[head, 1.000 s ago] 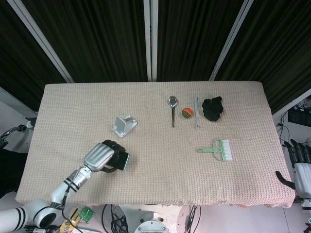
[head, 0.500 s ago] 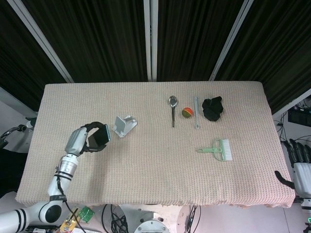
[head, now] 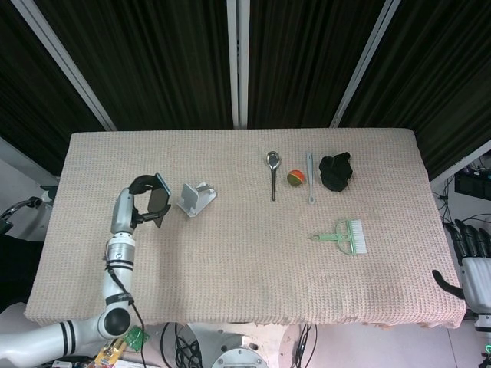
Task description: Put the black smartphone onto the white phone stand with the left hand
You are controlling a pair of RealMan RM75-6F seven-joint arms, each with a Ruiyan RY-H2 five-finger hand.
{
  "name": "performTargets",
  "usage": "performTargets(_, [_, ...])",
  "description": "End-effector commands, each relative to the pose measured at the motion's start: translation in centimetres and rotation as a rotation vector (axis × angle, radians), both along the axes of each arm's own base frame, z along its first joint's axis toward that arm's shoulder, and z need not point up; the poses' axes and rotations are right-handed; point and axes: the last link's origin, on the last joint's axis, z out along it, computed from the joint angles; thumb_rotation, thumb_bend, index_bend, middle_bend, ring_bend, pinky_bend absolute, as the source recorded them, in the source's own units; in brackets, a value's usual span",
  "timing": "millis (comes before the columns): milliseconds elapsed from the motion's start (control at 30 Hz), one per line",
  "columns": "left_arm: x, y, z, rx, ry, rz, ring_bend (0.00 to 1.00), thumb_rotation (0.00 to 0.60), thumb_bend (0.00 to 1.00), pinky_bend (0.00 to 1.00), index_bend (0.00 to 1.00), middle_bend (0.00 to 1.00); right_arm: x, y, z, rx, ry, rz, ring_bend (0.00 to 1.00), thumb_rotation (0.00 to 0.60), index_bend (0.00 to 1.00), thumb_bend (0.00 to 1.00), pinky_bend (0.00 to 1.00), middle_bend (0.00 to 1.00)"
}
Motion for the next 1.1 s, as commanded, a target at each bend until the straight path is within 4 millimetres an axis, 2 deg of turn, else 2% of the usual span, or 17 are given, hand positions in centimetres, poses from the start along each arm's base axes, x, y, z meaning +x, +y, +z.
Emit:
performTargets(33, [0.6,0.8,-0.6,0.032,-0.023,0.016,0.30,0.600,0.35,0.25,0.59,0.61,-0.1,0.0,0.1,0.009,-0.001,0.001,0.00,0.600,0.00,0.18,0.00,0.00])
performTargets(700, [3.2,2.8,-4.5,0.096,-0.094,0.050,0.30,0.600,0.35,0.24,0.59,0.62,-0.5,0.4,0.6,0.003,0.000,-0.016,0.00,0.600,0.00,0.18,0.00,0.00])
performTargets(1100, [5.1,2.9,-6.3,0.095,-0.138,0.062,0.30,0.600,0.35,0.24,0.59,0.62,-0.5,0.7,1.0,0.001,0.000,-0.016,0.00,0.600,0.00,0.18,0.00,0.00])
